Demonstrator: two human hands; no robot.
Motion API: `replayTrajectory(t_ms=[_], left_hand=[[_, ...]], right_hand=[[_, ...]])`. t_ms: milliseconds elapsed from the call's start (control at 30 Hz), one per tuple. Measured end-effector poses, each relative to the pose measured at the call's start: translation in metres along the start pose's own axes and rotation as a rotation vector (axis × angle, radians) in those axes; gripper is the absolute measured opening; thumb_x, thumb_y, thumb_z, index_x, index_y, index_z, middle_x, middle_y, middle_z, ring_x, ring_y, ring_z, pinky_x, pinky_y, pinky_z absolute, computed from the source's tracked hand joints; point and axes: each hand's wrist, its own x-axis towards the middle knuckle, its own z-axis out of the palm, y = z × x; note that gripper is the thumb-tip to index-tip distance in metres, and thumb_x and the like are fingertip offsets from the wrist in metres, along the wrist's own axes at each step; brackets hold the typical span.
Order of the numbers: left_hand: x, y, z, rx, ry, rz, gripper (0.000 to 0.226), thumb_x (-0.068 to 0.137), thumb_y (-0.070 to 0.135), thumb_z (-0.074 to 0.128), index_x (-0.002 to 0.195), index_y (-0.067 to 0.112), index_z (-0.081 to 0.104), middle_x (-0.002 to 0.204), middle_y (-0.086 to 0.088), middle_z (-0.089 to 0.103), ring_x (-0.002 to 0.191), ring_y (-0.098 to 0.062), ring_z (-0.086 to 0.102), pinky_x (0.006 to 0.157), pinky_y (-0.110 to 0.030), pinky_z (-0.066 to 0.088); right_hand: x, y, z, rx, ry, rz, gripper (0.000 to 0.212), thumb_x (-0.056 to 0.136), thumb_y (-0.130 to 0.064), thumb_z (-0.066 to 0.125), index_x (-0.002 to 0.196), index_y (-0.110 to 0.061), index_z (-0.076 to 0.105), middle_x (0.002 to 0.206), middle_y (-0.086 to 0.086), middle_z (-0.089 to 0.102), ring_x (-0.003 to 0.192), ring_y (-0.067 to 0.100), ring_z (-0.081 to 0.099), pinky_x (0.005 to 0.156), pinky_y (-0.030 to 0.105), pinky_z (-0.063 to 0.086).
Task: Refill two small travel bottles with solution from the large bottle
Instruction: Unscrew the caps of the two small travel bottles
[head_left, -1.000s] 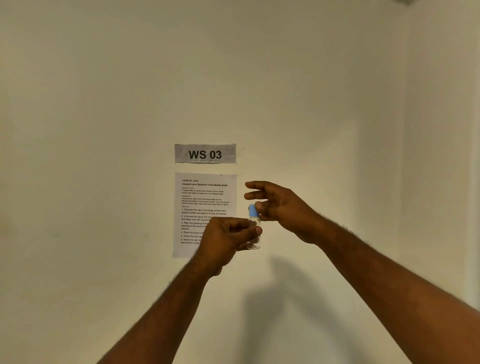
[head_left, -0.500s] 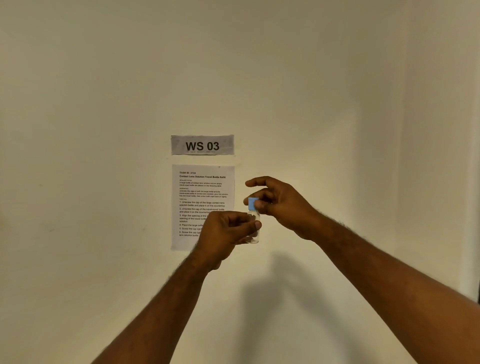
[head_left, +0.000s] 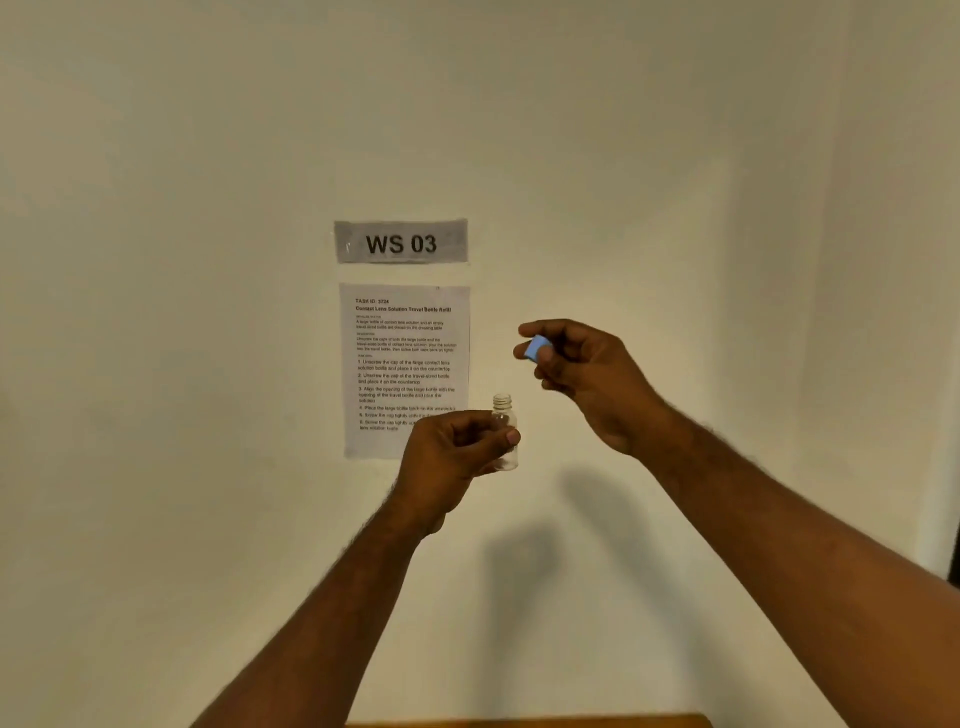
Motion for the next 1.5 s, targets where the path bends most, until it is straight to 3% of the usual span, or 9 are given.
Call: replayTrajectory(t_ms=[233,367,467,567,767,933,1200,1333,1500], left_hand=[[-0.065,-0.095,0.012,0.164,-0.014,-0.138,0.022,0.084,0.020,0.081,0.106,0.015,0.078,0.101,0.000,0.080,0.103,-0.011,0.073,0.097,-0.027,0.053],[-0.125,-0.164,0.024,0.209,-0.048,-0.285,0.031,0.083,0.009,0.081,0.113,0.012,0.075,0.106,0.002,0.079,0.100,-0.006,0.074,0.081,-0.014,0.055],[-0.167,-0.218,0.028,0.280,-0.092,-0.402,0.032,0.081,0.008,0.083,0.113,0.012,0.075,0.109,0.004,0.078,0.101,-0.002,0.072,0.081,-0.015,0.056],[-0.205,-0.266,0.032,0.397,-0.131,-0.511,0.034,0.079,0.010,0.085,0.112,0.011,0.075,0.102,0.003,0.077,0.086,0.010,0.068,0.077,-0.008,0.050],[-0.280,-0.330,0.045,0.467,-0.110,-0.743,0.040,0.079,0.008,0.085,0.116,0.008,0.071,0.102,0.005,0.068,0.093,-0.008,0.066,0.074,-0.001,0.049],[-0.327,-0.369,0.048,0.529,-0.132,-0.851,0.036,0.081,0.012,0.082,0.115,0.011,0.072,0.108,-0.003,0.074,0.101,-0.015,0.070,0.093,-0.031,0.057],[-0.341,-0.404,0.047,0.547,-0.096,-0.894,0.037,0.089,0.023,0.077,0.122,0.010,0.069,0.118,-0.004,0.072,0.110,-0.013,0.066,0.093,-0.027,0.054],[-0.337,-0.413,0.047,0.564,-0.075,-0.883,0.037,0.086,0.023,0.079,0.121,0.014,0.069,0.119,-0.006,0.072,0.110,-0.017,0.068,0.096,-0.037,0.058],[-0.341,-0.417,0.047,0.589,-0.095,-0.839,0.034,0.085,0.022,0.080,0.117,0.018,0.069,0.115,0.000,0.071,0.108,-0.014,0.068,0.095,-0.037,0.058]], right_hand=[[-0.090,0.096,-0.023,0.202,0.197,0.263,0.026,0.080,0.007,0.074,0.099,-0.007,0.063,0.100,0.017,0.068,0.094,0.028,0.068,0.095,0.038,0.055],[-0.167,0.173,-0.027,0.073,0.248,0.445,0.021,0.078,0.004,0.077,0.093,-0.008,0.067,0.098,0.015,0.074,0.090,0.020,0.070,0.082,0.030,0.054],[-0.223,0.221,-0.026,-0.034,0.249,0.584,0.030,0.080,0.000,0.078,0.107,-0.008,0.069,0.102,0.012,0.074,0.093,0.019,0.070,0.084,0.025,0.056],[-0.276,0.259,-0.019,-0.215,0.166,0.718,0.034,0.083,-0.010,0.078,0.115,-0.016,0.070,0.102,0.000,0.073,0.092,0.013,0.070,0.074,0.014,0.053],[-0.369,0.332,0.004,-0.398,0.064,0.922,0.023,0.077,-0.009,0.079,0.095,-0.018,0.068,0.091,-0.005,0.073,0.077,0.003,0.070,0.069,0.031,0.058],[-0.422,0.377,0.021,-0.517,-0.090,0.999,0.021,0.079,-0.019,0.078,0.095,-0.025,0.065,0.090,-0.010,0.071,0.082,0.006,0.066,0.073,0.031,0.056],[-0.447,0.429,0.040,-0.609,-0.184,0.987,0.021,0.084,-0.019,0.070,0.105,-0.022,0.068,0.099,-0.005,0.071,0.088,0.010,0.065,0.072,0.025,0.052],[-0.445,0.442,0.047,-0.620,-0.205,0.961,0.023,0.082,-0.020,0.071,0.105,-0.020,0.069,0.101,-0.002,0.071,0.092,0.014,0.063,0.076,0.030,0.053],[-0.448,0.447,0.049,-0.679,-0.236,0.927,0.027,0.081,-0.018,0.070,0.108,-0.019,0.067,0.106,0.001,0.065,0.099,0.018,0.058,0.082,0.032,0.051]])
